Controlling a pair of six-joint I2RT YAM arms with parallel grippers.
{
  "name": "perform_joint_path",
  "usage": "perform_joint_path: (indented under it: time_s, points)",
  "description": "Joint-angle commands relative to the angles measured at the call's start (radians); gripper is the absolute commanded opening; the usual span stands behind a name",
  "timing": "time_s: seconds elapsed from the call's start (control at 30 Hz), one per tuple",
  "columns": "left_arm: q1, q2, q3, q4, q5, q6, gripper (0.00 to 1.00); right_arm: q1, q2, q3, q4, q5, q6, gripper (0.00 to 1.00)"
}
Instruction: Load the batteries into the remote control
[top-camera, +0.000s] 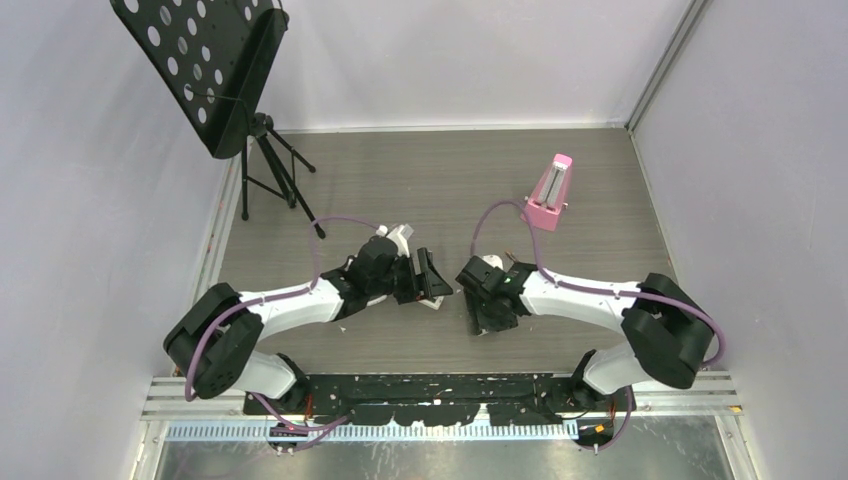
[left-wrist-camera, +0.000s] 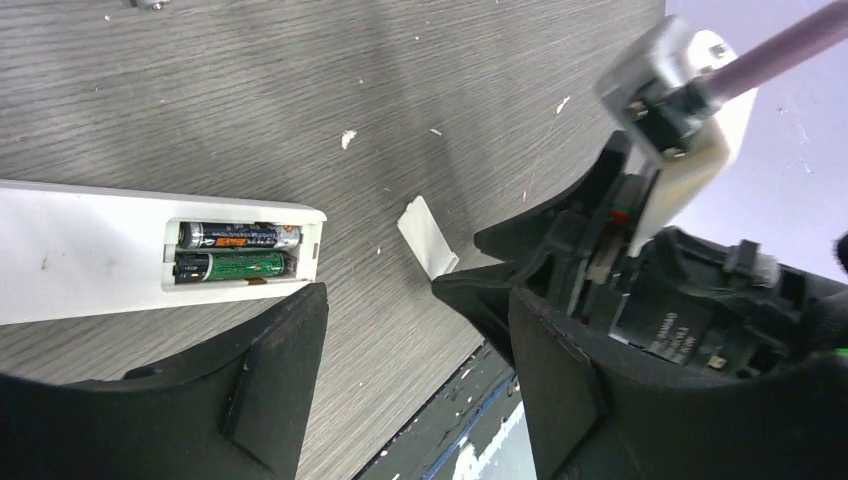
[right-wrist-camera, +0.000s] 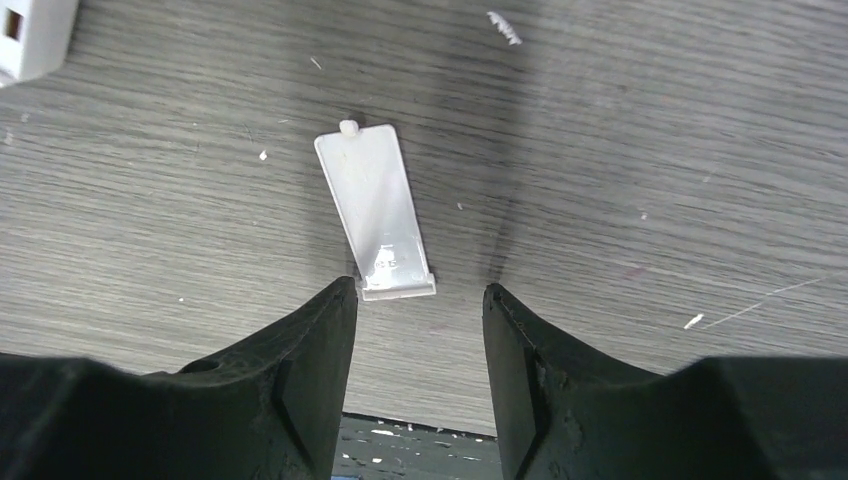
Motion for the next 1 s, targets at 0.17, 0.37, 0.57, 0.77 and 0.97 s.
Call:
perform_joint_path:
  time_s: [0.17,0.37,0.57,0.77,0.97]
  points:
    - [-0.004,-0.046,-0.006,-0.005,-0.036,0.017,0.69,0.025,0.083,0.071,-0.035,0.010,-0.031,0.54]
    - [-0.004,-0.049,-0.011,0.001,-0.033,0.017,0.69,0.026,0.119,0.088,-0.065,0.003,-0.040,0.45]
    - [-0.004,-0.054,-0.018,0.004,-0.037,0.015,0.69,0.026,0.133,0.075,-0.067,-0.030,-0.059,0.39]
    - [-0.004,-0.046,-0.021,0.023,-0.013,0.013,0.69,0.026,0.147,0.064,-0.043,-0.029,-0.057,0.33]
    - [-0.004,-0.014,-0.010,0.057,0.042,0.009,0.66,0.026,0.061,0.044,0.005,0.011,-0.050,0.30]
